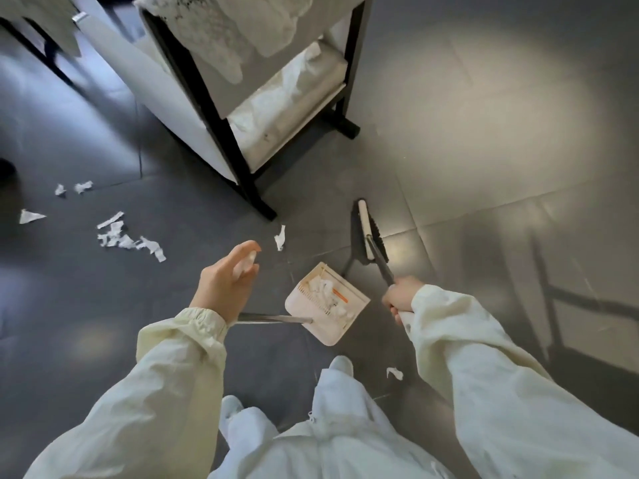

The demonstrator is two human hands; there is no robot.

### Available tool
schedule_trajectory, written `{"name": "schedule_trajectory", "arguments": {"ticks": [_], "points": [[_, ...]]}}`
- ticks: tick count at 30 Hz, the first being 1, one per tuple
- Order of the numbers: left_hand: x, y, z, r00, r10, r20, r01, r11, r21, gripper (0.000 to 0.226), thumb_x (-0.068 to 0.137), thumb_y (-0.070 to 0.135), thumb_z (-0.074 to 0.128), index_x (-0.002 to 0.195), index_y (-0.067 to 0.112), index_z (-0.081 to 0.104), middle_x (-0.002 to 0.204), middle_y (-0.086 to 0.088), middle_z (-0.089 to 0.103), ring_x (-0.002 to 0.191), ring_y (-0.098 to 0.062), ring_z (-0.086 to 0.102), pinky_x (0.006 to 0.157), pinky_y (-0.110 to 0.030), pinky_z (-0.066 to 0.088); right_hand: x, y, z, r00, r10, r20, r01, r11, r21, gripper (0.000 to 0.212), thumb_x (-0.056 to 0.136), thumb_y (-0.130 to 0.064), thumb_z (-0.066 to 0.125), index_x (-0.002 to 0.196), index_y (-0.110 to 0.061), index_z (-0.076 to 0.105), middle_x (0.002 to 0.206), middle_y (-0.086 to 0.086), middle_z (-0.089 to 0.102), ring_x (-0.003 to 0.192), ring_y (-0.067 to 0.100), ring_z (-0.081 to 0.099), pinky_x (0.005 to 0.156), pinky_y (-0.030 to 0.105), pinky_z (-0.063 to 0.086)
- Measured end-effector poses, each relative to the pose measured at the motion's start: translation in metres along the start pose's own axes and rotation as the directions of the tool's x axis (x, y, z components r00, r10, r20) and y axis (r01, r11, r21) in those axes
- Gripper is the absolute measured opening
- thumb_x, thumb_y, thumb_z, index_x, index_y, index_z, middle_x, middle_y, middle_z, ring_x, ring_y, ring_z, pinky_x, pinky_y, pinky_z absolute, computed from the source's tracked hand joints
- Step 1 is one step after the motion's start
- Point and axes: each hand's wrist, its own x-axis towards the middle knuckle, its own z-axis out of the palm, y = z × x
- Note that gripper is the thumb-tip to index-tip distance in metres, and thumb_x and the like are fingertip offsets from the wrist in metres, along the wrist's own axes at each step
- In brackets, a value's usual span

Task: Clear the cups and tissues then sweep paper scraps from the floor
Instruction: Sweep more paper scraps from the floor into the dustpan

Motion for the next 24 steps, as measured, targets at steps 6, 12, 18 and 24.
{"name": "schedule_trajectory", "arguments": {"ticks": [6,12,18,24], "points": [[-0.034,-0.035,-0.039,0.994,-0.082,-0.077,0.078,0.996,-0.050,0.046,0.090,0.011,0.058,0.087,0.055,0.049,0.076,0.008,0.059,0.053,-0.002,0.050,0.058,-0.018,0.043,-0.030,-0.028,0.075,0.993,-0.071,0.089,0.076,0.996,-0.053,0.042,0.092,-0.001,0.045,0.133,-0.009,0.044,0.066,0.009,0.046,0.057,0.019,0.047,0.042,0.021,0.039],[-0.079,-0.094,-0.088,0.982,-0.122,-0.146,0.117,0.992,-0.044,0.041,0.089,0.010,0.061,0.094,0.050,0.051,0.072,0.009,0.057,0.058,-0.007,0.052,0.065,-0.023,0.041,-0.072,-0.043,0.170,0.982,-0.080,0.168,0.102,0.987,-0.124,0.037,0.090,-0.007,0.045,0.127,-0.008,0.050,0.061,0.006,0.049,0.043,0.014,0.042,0.034,0.014,0.034],[-0.112,-0.137,-0.122,0.994,-0.063,-0.089,0.063,0.998,-0.002,0.036,0.089,0.008,0.060,0.097,0.042,0.052,0.067,0.006,0.054,0.056,-0.015,0.050,0.067,-0.026,0.042,-0.101,-0.017,0.227,0.977,-0.093,0.194,0.044,0.969,0.244,0.059,0.084,0.005,0.042,0.139,-0.018,0.042,0.063,0.005,0.040,0.045,0.012,0.035,0.038,0.014,0.030],[-0.140,-0.146,-0.124,0.998,0.021,-0.060,-0.020,1.000,0.007,0.036,0.088,0.008,0.060,0.097,0.042,0.053,0.075,0.006,0.057,0.064,-0.022,0.053,0.071,-0.023,0.039,-0.141,0.043,0.284,0.994,-0.106,0.008,0.095,0.923,0.374,0.071,0.085,0.004,0.046,0.147,-0.027,0.032,0.062,0.007,0.047,0.033,0.010,0.037,0.035,0.015,0.034]]}}
